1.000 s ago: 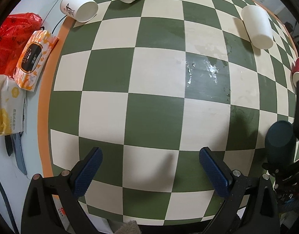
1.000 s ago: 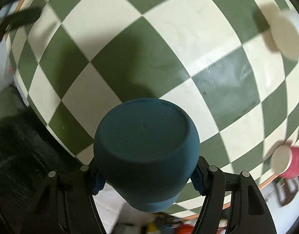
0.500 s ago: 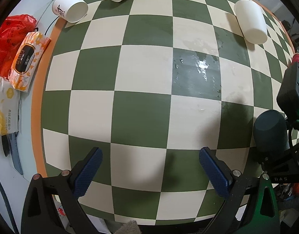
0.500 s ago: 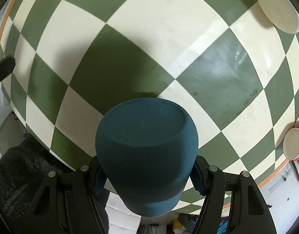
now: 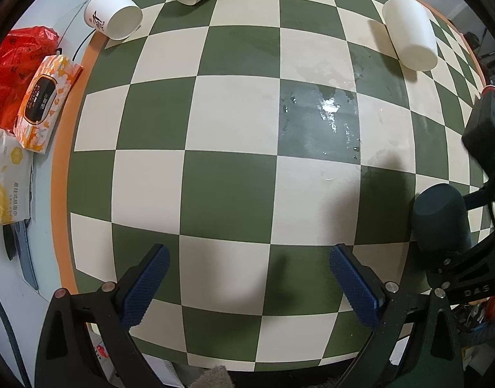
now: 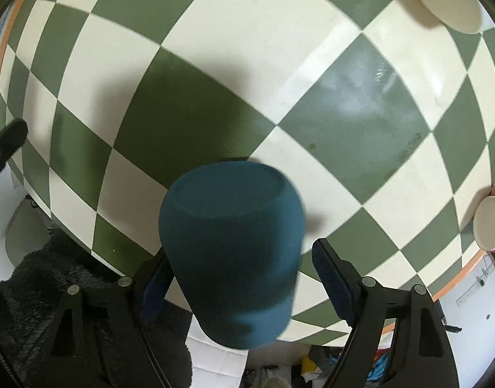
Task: Flip cup upside down
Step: 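Rotate the right tool to turn the teal mug upside down, then lower the inverted teal mug onto the table and open the right gripper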
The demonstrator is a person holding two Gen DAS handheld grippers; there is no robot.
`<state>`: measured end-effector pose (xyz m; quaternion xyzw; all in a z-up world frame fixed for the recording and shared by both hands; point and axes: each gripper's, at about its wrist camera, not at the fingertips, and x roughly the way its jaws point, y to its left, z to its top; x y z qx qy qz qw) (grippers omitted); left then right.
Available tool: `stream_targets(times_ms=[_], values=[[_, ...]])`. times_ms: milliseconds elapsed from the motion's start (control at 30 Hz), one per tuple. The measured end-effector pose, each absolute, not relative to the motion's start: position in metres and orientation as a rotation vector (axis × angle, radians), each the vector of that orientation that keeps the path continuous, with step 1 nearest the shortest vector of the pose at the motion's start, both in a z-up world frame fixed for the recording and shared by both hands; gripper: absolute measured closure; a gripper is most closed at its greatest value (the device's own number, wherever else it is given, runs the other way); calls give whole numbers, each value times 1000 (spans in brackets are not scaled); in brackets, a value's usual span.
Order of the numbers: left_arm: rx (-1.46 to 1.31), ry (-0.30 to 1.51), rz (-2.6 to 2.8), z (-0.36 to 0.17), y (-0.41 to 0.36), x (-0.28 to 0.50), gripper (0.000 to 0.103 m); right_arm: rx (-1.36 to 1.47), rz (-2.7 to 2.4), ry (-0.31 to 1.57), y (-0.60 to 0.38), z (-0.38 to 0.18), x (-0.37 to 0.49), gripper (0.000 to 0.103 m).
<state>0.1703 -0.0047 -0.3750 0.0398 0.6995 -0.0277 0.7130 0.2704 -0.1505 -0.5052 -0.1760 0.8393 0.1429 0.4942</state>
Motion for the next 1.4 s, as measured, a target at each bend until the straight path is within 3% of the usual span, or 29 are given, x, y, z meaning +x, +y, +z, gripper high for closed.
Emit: stream_targets(times_ms=[500, 600, 667, 933, 1400], values=[[96, 1545, -65, -366, -13, 166, 2, -316, 324, 2026, -152, -488, 293, 13], [89, 1552, -65, -370, -9, 162, 2, -280, 319, 2015, -153, -490, 295, 29], [82, 1558, -65, -372, -7, 162, 2, -256, 319, 2002, -157, -490, 294, 31], [44, 1578, -91, -377, -5, 164, 2, -163, 327, 1842, -172, -454, 282, 32], [80, 1557, -124, -373, -26, 178, 2, 73, 137, 1340, -219, -379, 262, 32]])
